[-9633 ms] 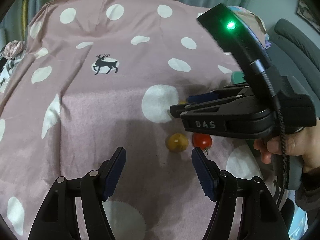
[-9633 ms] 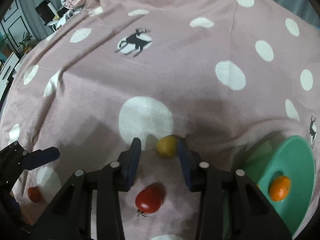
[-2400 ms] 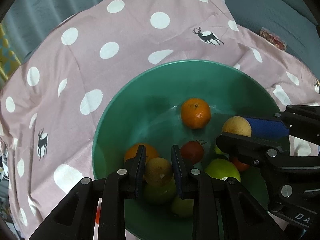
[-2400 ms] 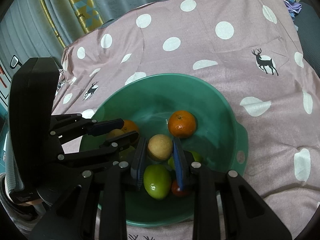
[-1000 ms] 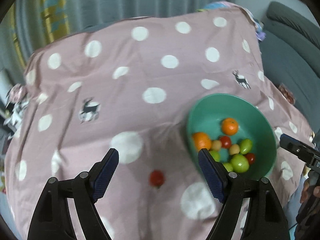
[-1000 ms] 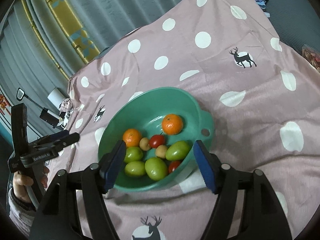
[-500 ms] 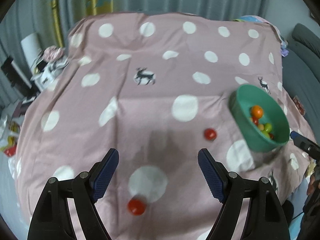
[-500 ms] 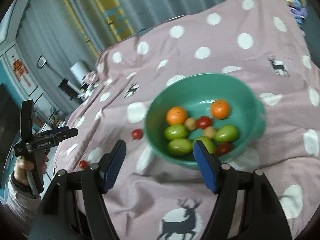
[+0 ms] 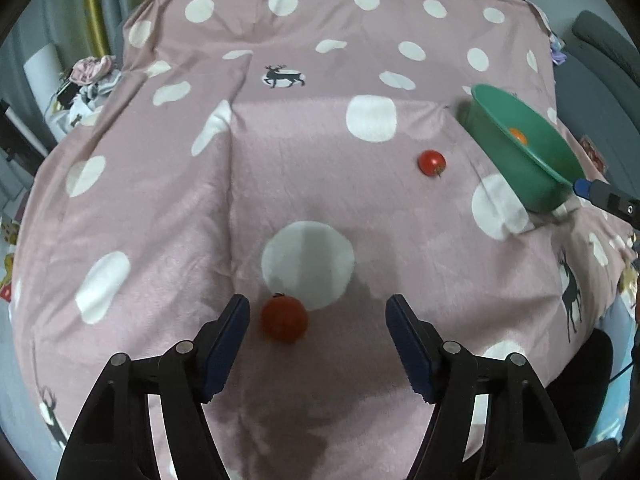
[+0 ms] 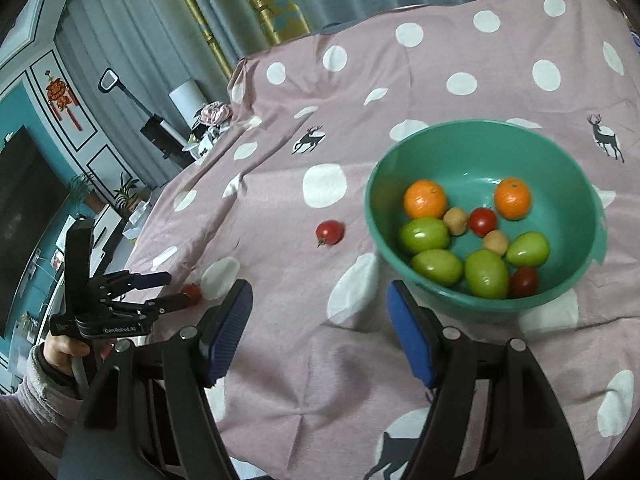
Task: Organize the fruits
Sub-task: 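Withdraw both grippers from the bowl toward the loose red tomatoes, then grasp a red tomato with the left gripper while the right gripper grasps another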
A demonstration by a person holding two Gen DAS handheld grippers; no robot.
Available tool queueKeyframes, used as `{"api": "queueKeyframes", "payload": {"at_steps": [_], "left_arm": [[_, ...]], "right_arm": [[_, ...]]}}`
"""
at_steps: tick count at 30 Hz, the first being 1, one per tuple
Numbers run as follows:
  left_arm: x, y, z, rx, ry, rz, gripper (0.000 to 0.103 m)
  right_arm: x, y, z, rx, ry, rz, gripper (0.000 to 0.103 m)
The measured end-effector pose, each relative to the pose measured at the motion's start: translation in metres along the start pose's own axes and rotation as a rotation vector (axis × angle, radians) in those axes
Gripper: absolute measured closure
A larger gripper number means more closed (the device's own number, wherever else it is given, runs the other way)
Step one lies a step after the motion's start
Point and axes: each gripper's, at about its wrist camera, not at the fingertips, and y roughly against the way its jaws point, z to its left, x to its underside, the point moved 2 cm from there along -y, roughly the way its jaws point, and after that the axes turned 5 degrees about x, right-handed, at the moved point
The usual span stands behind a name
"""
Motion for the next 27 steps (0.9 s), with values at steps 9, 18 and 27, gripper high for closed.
{"api": "queueKeyframes", "payload": {"at_steps": [9,18,27], "left_arm": [[0.002,-0.018,0.013,-0.006,0.027,0.024,0.050],[0.006,-0.029,0.022,-0.018,0.047,0.026,0.075],[-0.003,-0.022,0.011,0.069,0.041,-0.027,0.075]], "right_arm": [[0.005,-0.018,0.017,-0.025,0.029,0.043,0.032],[0.006,-0.035,0.025,-0.024,0.046,0.078,0.032],[-0.007,-0.066,0.039,0.007,0.084,0.118,0.033]]}}
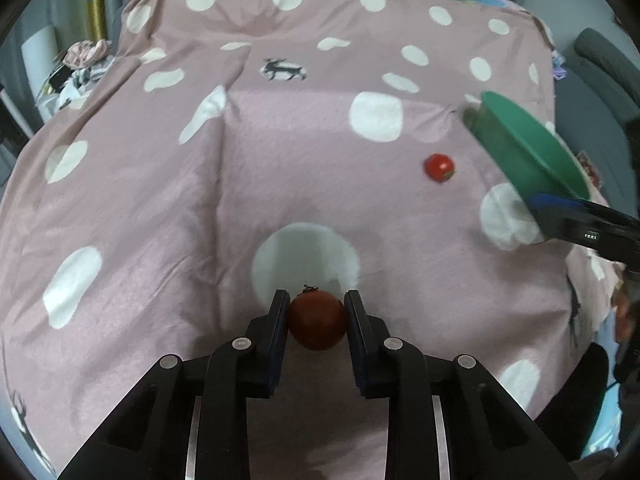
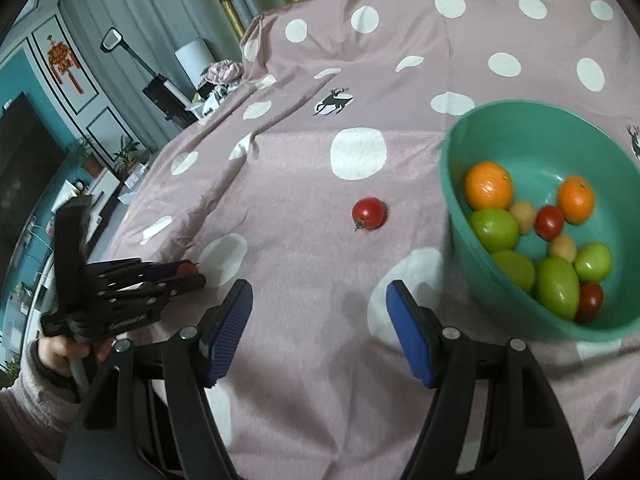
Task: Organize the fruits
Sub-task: 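Grasp a red tomato with the left gripper while the right gripper grasps another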
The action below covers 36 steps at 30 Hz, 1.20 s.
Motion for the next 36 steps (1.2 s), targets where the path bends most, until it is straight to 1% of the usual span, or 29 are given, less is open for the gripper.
{"api": "queueKeyframes", "payload": {"at_steps": [5,9,12,14,20,22,25,26,27,29,36], "left_arm": [[-0.003,0.001,-0.006,0.036,-0.007,-0.023,0.075],[-0.003,0.000,-0.003,0.044,-0.001,-0.026,0.075],[-0.004,-0.002,0.001,0.048,0.013,-0.031,0.075],[-0.005,-0.003,0.003,0.051,0.020,-0.036,0.075],[-0.012,-0.009,0.011,0.059,0.044,-0.044,0.075],[-0.014,-0.011,0.013,0.066,0.046,-0.047,0.075],[-0.016,-0.013,0.015,0.072,0.049,-0.047,0.075],[-0.016,-0.014,0.016,0.073,0.050,-0.046,0.075],[-0.017,-0.014,0.016,0.074,0.049,-0.048,0.075],[-0.019,-0.015,0.016,0.079,0.052,-0.049,0.075],[-0.020,-0.014,0.018,0.081,0.059,-0.056,0.075]], "right_arm": [[-0.019,-0.032,0.005,0.050,0.035,0.040,0.037],[-0.031,-0.057,0.003,0.104,0.051,0.077,0.047],[-0.036,-0.072,0.002,0.142,0.054,0.100,0.051],[-0.039,-0.081,0.003,0.176,0.062,0.108,0.053],[-0.049,-0.094,0.003,0.234,0.073,0.119,0.057],[-0.051,-0.098,0.003,0.238,0.079,0.127,0.058],[-0.056,-0.100,0.000,0.230,0.068,0.140,0.063],[-0.057,-0.101,-0.001,0.227,0.064,0.142,0.066],[-0.058,-0.101,-0.001,0.225,0.063,0.145,0.072],[-0.059,-0.105,0.000,0.233,0.069,0.158,0.075],[-0.059,-0.105,0.001,0.217,0.071,0.157,0.075]]}}
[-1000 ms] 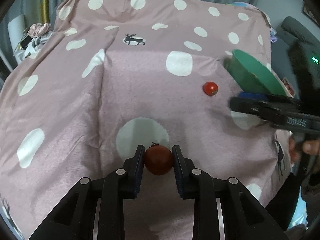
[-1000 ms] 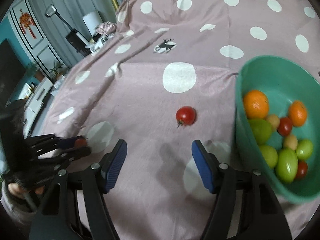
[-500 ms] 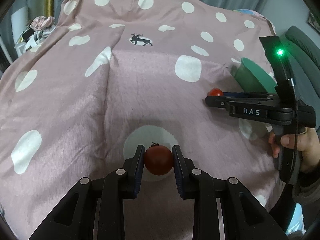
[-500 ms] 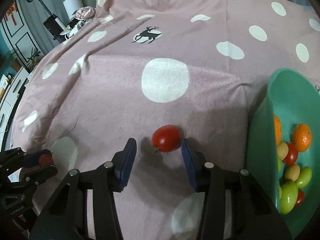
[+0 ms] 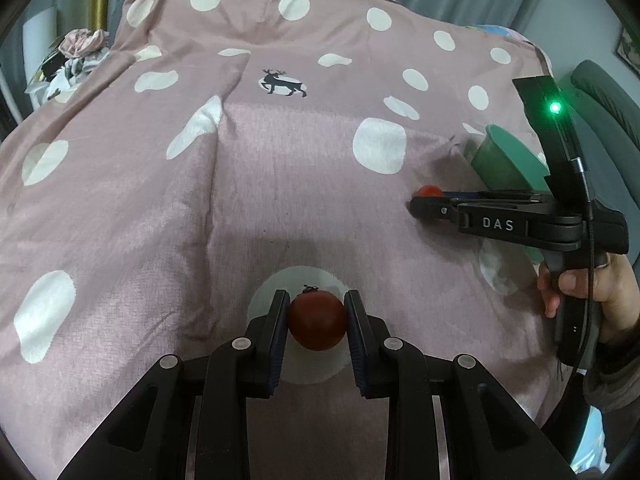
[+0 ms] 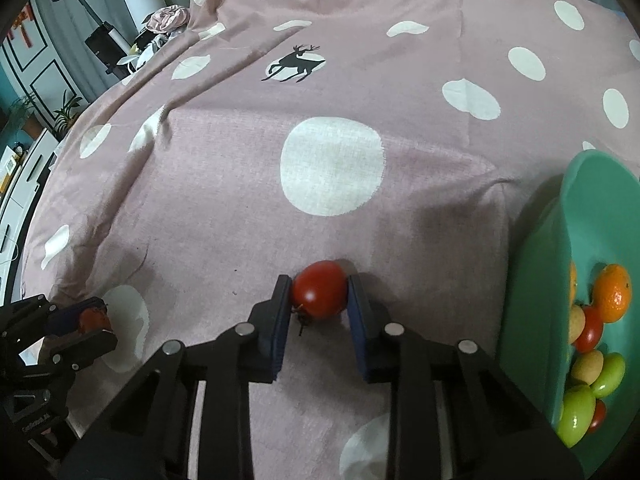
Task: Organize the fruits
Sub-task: 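Grasp a red tomato with the left gripper while the right gripper grasps another, then carry both red tomatoes over the teal bowl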
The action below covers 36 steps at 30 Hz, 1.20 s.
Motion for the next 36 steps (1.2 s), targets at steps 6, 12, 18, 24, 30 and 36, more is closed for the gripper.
{"api": "queueKeyframes", "payload": {"at_steps": [6,12,18,24,30,36], "left_arm": [[-0.001,0.003,0.002,-0.012,0.005,-0.009,0.075],[-0.002,0.005,-0.003,-0.033,-0.003,-0.016,0.075],[-0.003,0.010,-0.013,-0.044,-0.018,-0.024,0.075],[-0.005,0.015,-0.028,-0.051,-0.046,-0.034,0.075],[-0.008,0.021,-0.045,-0.058,-0.078,-0.047,0.075],[-0.012,0.024,-0.062,-0.069,-0.114,-0.055,0.075]], "right_arm": [[0.013,0.016,0.002,-0.056,-0.008,-0.018,0.075],[0.033,0.038,0.011,-0.124,0.015,-0.045,0.075],[0.052,0.063,0.023,-0.185,0.046,-0.083,0.075],[0.069,0.081,0.020,-0.207,0.042,-0.103,0.075],[0.084,0.094,0.005,-0.212,0.005,-0.121,0.075],[0.092,0.108,-0.007,-0.214,-0.028,-0.157,0.075]]}}
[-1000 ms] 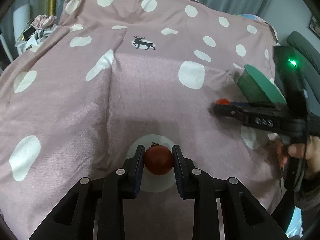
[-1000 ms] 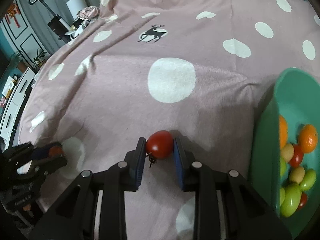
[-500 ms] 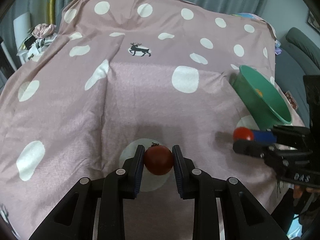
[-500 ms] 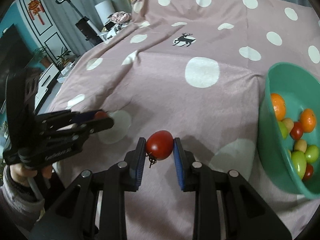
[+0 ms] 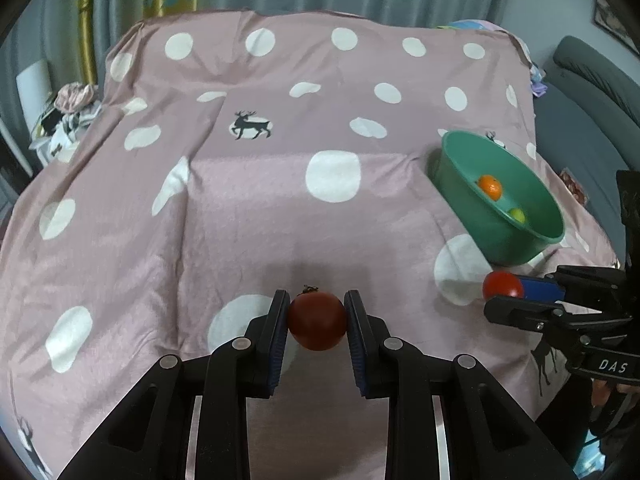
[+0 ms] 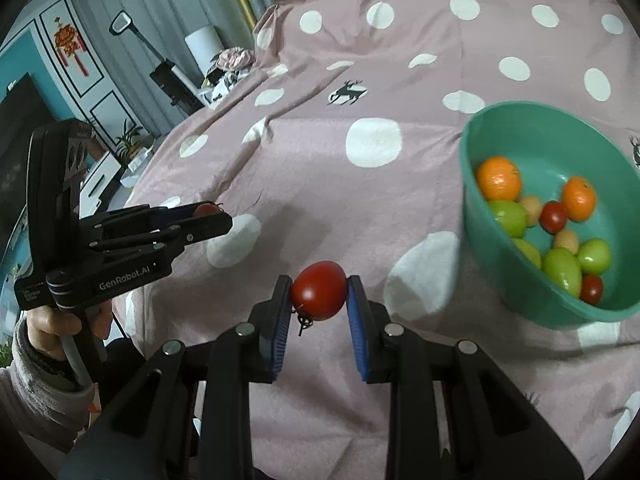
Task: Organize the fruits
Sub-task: 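Carry both red tomatoes over the teal bowl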
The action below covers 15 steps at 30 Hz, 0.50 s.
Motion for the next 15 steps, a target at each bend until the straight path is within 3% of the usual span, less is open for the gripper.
{"api": "queueKeyframes", "payload": {"at_steps": [15], "left_arm": [[-0.017,0.007,-0.039,-0.012,-0.084,-0.026,0.075]], "right_arm": [[0.003,0.033,-0.018,-0.014,-0.040,-0.095,0.075]]}}
